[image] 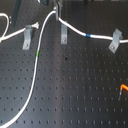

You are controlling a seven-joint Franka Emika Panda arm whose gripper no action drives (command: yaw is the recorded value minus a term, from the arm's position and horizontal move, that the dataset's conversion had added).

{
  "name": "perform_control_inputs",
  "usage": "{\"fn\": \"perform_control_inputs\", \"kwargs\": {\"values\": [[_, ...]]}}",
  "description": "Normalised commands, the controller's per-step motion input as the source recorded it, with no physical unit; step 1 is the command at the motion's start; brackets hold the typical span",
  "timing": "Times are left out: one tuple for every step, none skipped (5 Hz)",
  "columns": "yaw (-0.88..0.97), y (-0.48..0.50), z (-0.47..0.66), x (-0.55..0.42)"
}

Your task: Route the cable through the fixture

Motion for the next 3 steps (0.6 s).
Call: {"fn": "perform_control_inputs", "kwargs": {"values": [[-0.18, 0.135, -0.24, 0.175], [-0.11, 0.126, -0.21, 0.242], [-0.31, 0.063, -0.22, 0.116]]}}
